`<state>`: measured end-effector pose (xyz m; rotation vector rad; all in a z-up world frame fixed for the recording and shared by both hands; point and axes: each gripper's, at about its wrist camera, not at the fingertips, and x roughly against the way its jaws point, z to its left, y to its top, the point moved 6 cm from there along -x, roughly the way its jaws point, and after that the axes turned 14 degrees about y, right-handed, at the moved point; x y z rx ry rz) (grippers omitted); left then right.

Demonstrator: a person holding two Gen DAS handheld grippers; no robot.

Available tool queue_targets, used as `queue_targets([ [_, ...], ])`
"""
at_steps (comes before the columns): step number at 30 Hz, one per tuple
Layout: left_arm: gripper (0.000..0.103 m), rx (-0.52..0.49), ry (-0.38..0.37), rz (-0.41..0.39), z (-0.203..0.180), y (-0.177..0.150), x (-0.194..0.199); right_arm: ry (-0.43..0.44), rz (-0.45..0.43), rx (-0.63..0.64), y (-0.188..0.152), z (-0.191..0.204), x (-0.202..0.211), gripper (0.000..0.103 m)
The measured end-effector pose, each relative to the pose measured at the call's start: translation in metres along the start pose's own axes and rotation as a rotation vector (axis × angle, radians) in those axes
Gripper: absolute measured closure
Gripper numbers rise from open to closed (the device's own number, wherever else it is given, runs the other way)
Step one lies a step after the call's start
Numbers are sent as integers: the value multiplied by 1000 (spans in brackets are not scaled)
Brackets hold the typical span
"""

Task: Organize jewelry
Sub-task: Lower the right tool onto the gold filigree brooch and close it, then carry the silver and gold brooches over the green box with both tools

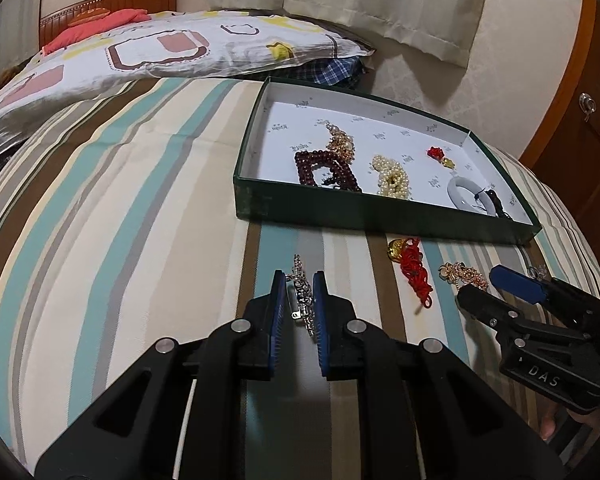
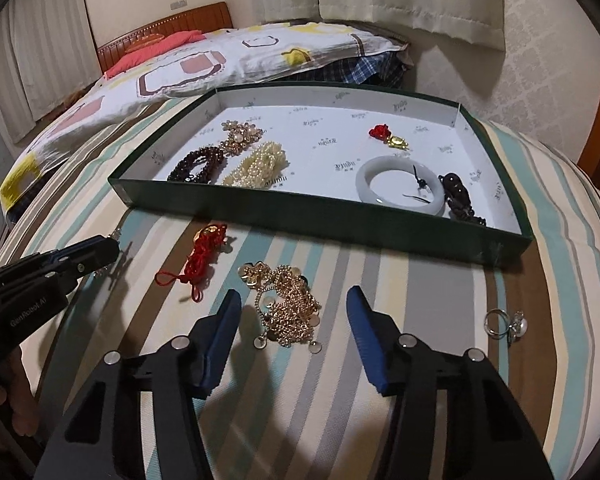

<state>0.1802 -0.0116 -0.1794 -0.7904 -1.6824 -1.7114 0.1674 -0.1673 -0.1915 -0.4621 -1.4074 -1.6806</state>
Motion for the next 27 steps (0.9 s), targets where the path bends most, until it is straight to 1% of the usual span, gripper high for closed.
queue_targets([
  [1,89,0,0,0,0,0,0,-1,1,1,0,0,0,53],
  [3,89,0,0,-1,0,-1,0,0,0,2,-1,0,1,61],
  [5,89,-1,0,-3,0,-1,1,9,-1,1,-1,0,2,78],
  [6,89,-1,-1,-2,0,-1,1,15,-3,-5,-2,-1,2,80],
  [8,89,-3,0,-4,0,-1,1,24,-7,-16,-1,-3,3,89],
  [10,89,-5,-2,-7,-2,0,2,26,-24,-24,0,-4,6,93],
  [27,89,4,-8,-43,-6,10,12,4,-158,-2,15,-6,30,94],
])
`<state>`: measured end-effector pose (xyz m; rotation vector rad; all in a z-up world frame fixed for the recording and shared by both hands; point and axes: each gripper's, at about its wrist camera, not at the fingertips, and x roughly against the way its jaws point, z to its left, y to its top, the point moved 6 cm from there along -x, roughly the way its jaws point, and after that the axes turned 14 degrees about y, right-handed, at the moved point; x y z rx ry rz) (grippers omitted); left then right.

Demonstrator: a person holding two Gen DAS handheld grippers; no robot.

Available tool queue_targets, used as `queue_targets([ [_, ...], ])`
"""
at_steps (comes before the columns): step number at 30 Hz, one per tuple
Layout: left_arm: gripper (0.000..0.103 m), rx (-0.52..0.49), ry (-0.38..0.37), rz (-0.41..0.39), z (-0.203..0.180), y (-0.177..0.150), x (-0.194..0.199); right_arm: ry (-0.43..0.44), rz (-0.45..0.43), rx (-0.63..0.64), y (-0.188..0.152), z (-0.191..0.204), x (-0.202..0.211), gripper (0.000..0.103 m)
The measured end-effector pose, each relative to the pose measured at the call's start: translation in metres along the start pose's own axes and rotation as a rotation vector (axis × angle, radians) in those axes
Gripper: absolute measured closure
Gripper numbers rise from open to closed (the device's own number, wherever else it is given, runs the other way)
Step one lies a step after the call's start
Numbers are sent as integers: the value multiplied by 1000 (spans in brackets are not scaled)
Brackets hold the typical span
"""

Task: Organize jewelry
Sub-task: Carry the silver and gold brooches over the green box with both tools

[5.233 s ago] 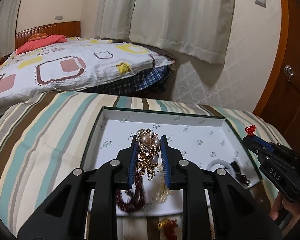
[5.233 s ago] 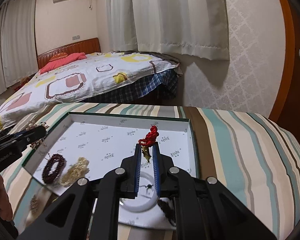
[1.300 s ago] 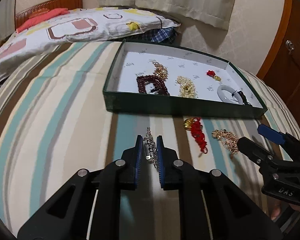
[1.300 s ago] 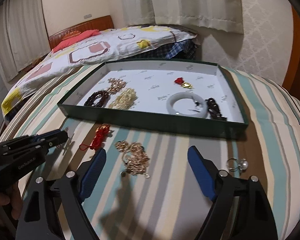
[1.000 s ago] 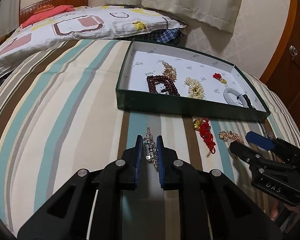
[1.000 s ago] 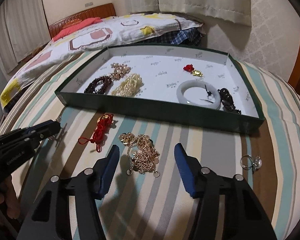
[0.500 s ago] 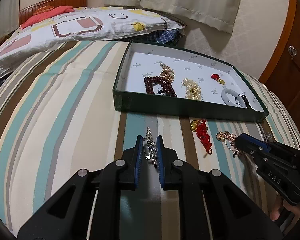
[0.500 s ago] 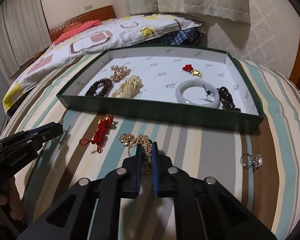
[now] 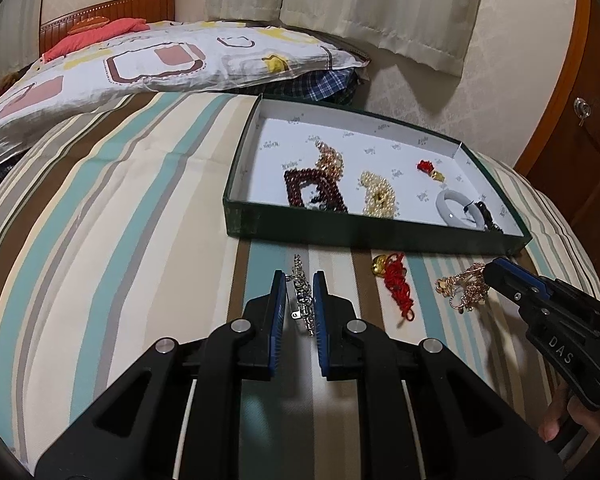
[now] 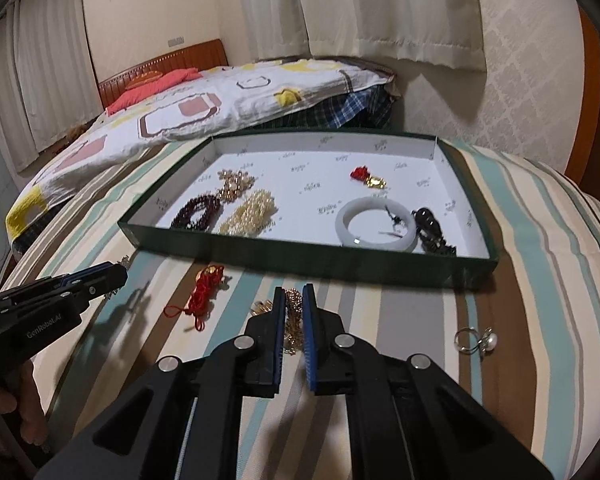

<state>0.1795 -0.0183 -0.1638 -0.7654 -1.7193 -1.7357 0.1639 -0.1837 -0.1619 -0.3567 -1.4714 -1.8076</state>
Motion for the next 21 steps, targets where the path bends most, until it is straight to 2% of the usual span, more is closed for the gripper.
queue_targets([
  [12,89,-6,-49,-104,-27,43,17,-28,-107,16,37,-13,19,94],
  [21,89,-28,-93,-184,-65,86,14,-60,-213,45,87,-35,28,94],
])
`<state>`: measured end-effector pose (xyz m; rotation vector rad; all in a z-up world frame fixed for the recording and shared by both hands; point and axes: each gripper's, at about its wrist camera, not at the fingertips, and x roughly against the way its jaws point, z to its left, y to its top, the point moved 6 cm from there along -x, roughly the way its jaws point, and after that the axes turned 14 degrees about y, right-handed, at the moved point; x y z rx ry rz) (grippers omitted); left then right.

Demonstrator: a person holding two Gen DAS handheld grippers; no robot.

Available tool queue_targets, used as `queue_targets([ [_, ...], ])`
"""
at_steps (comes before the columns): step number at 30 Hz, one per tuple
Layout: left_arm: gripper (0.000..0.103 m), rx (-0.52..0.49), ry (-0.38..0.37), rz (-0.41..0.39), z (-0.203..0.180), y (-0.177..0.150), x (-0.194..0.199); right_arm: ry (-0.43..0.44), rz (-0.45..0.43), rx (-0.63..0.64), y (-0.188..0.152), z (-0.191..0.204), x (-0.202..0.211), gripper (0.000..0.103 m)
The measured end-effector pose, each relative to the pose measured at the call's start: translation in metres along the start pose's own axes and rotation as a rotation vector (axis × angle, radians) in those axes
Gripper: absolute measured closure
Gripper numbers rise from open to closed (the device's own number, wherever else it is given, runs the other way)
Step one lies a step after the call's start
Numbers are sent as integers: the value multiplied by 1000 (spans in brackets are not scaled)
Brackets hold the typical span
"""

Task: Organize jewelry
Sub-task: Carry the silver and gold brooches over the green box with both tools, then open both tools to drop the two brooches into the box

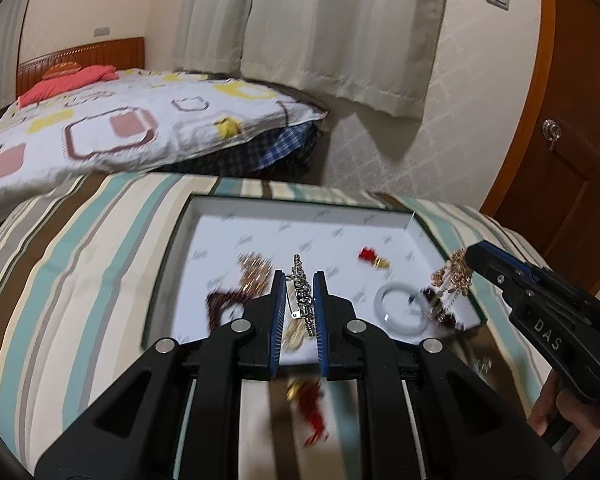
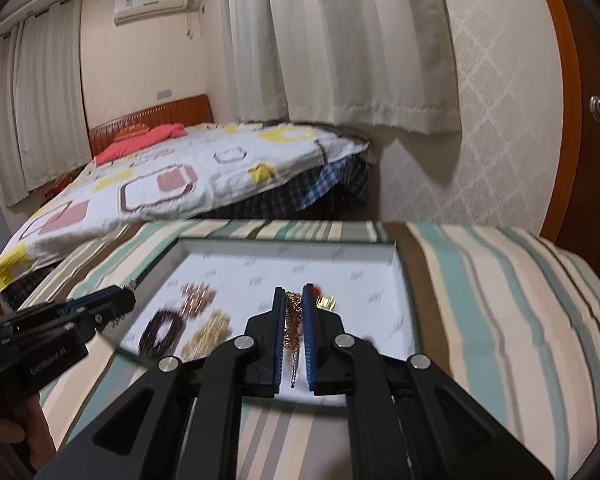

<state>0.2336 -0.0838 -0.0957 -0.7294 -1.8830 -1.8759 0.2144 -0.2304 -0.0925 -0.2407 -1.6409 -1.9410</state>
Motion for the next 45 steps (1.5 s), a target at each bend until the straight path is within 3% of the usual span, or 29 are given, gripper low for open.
queue_targets([
  [12,89,5,-17,-41,-36,39,-45,-20,-46,23,30,-33,-30,94],
  [21,89,8,12,96,-46,24,-106,-52,68,-24,-1,-65,-68,94],
  [31,89,-35,29,218,-54,3,-134,-53,174,-76,-16,-78,-84,94],
  [40,87,-33,32,230,-53,0,-133,-49,215,-85,-21,-79,-89,93],
  [45,80,-37,32,226,-53,1,-133,-48,213,-83,-21,-79,-89,90],
])
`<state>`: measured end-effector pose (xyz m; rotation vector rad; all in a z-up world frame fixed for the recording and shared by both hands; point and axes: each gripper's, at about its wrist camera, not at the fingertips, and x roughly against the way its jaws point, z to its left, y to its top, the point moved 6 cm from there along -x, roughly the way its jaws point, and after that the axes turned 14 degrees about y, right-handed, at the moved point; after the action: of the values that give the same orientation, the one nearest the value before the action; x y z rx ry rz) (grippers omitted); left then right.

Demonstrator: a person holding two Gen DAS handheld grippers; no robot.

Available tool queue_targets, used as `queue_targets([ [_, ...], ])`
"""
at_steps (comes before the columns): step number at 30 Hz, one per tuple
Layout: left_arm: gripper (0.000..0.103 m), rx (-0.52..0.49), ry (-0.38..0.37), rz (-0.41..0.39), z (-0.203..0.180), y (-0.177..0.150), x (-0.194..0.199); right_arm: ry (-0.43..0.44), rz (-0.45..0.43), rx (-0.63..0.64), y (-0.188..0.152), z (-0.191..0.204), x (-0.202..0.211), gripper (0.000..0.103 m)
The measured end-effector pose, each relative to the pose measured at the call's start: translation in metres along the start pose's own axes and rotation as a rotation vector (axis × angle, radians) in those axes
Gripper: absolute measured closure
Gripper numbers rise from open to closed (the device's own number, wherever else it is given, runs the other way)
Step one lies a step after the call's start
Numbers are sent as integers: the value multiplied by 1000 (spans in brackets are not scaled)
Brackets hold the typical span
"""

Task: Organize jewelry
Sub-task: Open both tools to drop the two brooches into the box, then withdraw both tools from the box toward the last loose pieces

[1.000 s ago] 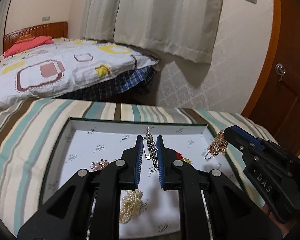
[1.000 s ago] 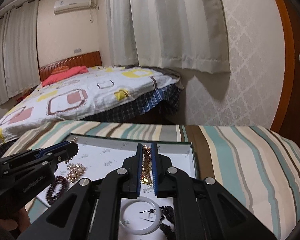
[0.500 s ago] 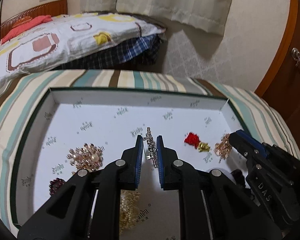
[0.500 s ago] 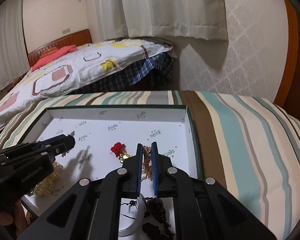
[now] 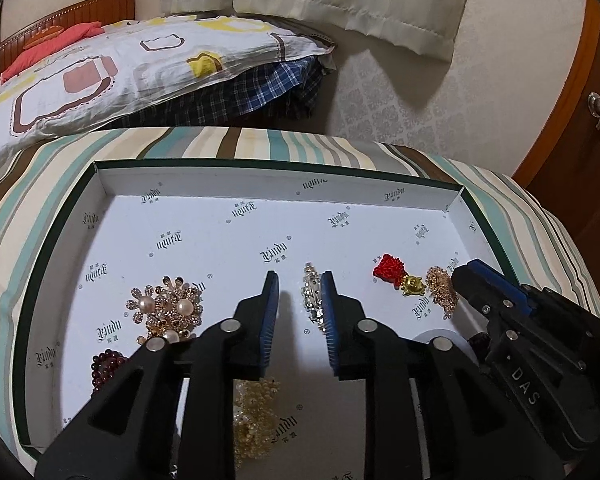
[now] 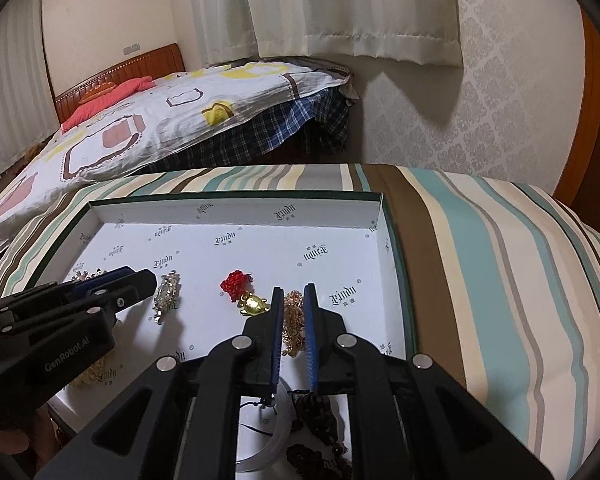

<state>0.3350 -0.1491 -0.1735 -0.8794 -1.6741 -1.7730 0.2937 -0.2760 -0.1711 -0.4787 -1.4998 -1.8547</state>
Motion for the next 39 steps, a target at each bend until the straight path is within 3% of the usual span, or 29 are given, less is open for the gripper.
queue_targets([
  [2,76,1,0,-2,0,1,0,-1,-4,0,1,0,1,84],
  [8,71,15,-13,-14,2,0,5,-1,-13,6,3,1,5,81],
  [11,62,29,-15,-36,4,-1,13,1,-25,9,2,4,10,80],
  [18,55,34,-11,-73,7,-3,28,-8,-40,18,2,8,19,75],
  [29,34,29,-1,-114,9,4,44,-24,-75,38,7,13,32,49],
  [35,25,44,9,-160,17,13,60,-29,-107,51,14,17,44,42],
  [39,25,51,12,-183,25,18,70,-32,-124,61,17,19,52,42],
])
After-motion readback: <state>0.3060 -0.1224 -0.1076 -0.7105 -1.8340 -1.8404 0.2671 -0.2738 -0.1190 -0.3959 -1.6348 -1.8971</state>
